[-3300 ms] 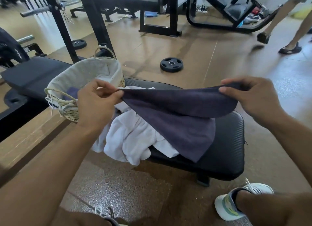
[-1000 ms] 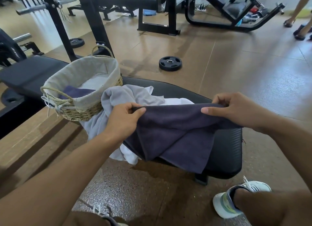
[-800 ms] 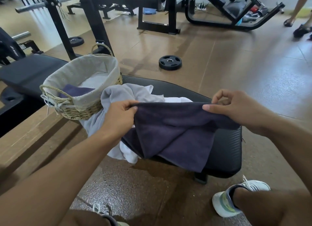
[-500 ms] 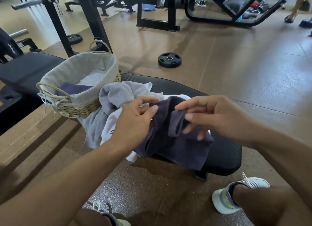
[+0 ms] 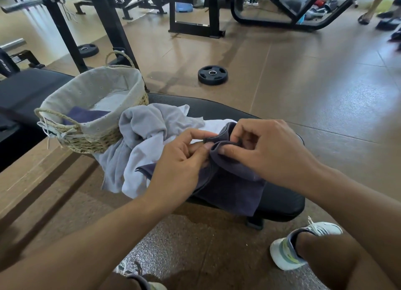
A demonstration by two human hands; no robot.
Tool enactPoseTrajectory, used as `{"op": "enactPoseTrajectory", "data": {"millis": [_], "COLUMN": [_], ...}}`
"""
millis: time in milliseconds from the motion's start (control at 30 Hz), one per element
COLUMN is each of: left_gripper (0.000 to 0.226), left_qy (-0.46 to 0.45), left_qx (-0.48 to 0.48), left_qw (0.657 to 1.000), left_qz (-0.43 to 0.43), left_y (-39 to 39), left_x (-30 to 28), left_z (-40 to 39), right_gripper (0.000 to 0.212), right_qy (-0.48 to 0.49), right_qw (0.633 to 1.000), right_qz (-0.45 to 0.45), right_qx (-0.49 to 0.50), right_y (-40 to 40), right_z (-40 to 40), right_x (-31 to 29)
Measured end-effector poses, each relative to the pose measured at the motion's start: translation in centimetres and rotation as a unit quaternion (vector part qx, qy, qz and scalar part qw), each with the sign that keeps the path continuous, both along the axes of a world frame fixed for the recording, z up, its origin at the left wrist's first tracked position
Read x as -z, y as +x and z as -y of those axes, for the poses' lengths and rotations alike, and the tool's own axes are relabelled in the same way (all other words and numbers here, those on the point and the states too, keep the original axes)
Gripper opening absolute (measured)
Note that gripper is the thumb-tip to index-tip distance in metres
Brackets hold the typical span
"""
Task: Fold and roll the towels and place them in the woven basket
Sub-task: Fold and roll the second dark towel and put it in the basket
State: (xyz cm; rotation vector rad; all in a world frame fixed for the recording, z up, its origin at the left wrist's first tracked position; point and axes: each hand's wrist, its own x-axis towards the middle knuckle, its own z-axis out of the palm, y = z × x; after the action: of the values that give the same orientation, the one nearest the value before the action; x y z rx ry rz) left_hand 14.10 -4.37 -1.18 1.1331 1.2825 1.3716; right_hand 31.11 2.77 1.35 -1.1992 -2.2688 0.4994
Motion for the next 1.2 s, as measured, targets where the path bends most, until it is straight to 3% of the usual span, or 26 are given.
{"op": "enactPoseTrajectory", "data": {"millis": [500, 667, 867, 1067, 1200], "left_gripper": [0.009, 0.034, 0.022, 0.018, 0.022], "left_qy": [0.038, 0.035, 0.045, 0.045, 0.026], "left_qx": [-0.015, -0.014, -0.019, -0.021, -0.022], "left_qw": [0.999, 0.998, 0.998, 0.998, 0.998], "left_qz": [0.030, 0.045, 0.028, 0.028, 0.051], "left_y": [0.9, 1.4, 0.9, -0.1, -2.0], "left_x": [0.3, 0.0, 0.1, -0.5, -1.1], "left_z": [0.8, 0.7, 0.3, -0.1, -0.7], "right_gripper": [0.033, 0.027, 0.028, 0.042, 0.022], "right_qy": [-0.014, -0.019, -0.005, 0.024, -0.040], "right_qw": [0.999, 0.999, 0.998, 0.998, 0.994], "right_qz": [-0.039, -0.037, -0.060, 0.042, 0.037], "right_qx": [0.026, 0.014, 0.001, -0.033, -0.092], "right_y": [0.0, 0.2, 0.4, 1.7, 3.1], "right_z": [0.0, 0.0, -0.1, -1.7, -2.2], "right_x": [0.3, 0.4, 0.1, -0.8, -1.6]}}
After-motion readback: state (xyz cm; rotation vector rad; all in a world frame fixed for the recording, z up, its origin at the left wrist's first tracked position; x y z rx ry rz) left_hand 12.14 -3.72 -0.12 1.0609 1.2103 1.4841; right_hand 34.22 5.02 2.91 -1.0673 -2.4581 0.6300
